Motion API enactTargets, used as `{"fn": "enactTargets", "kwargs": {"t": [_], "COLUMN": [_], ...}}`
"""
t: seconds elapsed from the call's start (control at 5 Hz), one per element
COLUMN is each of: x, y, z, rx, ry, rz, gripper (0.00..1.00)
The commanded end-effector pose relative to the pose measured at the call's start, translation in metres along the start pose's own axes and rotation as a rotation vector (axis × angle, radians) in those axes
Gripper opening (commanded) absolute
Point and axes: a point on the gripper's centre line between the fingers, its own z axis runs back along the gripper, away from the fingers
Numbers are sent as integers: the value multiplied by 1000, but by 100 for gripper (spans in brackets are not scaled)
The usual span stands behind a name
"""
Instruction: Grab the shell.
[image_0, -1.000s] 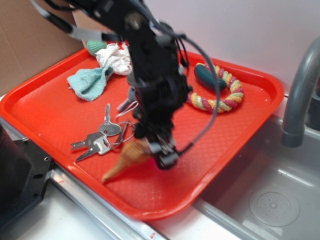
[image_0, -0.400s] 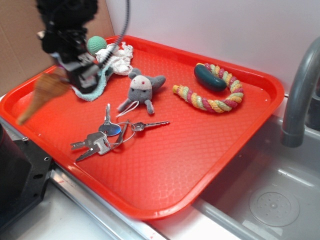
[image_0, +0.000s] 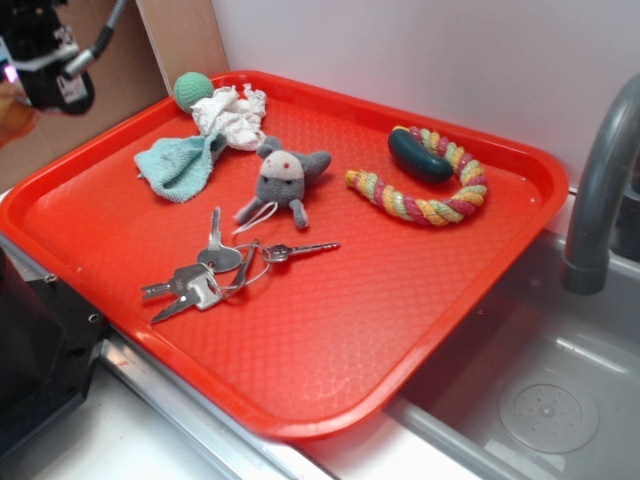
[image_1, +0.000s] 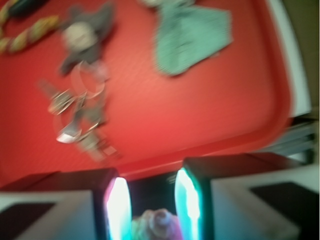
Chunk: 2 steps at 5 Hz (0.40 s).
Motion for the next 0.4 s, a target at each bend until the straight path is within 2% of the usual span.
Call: {"fn": "enactTargets", "kwargs": {"t": [0.0,0.2], "x": [24,25], "y": [-2,-10], "z": [31,26], "rx": [56,69], "ry": [-45,-18], "rz": [42,23], "gripper": [0,0]}}
